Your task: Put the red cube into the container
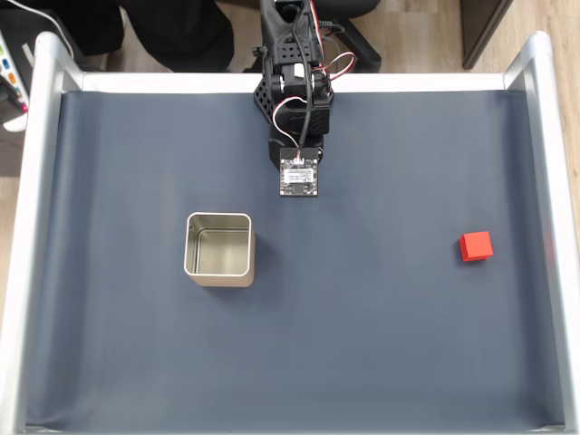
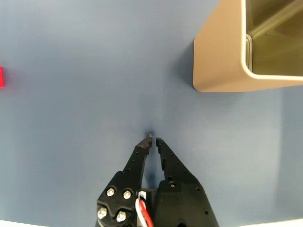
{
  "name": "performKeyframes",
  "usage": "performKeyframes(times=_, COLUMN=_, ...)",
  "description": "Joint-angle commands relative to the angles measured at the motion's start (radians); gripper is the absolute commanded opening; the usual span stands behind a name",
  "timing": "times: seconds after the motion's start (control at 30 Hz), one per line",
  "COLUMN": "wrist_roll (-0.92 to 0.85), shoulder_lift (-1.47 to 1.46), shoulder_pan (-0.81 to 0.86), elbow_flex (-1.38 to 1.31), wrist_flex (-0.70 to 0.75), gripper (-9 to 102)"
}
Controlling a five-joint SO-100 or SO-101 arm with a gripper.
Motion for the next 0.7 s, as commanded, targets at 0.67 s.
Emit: performKeyframes(times=0.67, wrist_roll=0.095, shoulder_lift=-0.003, shoulder_pan=0.049, elbow_flex=-0.008, wrist_flex=-0.006, gripper=0)
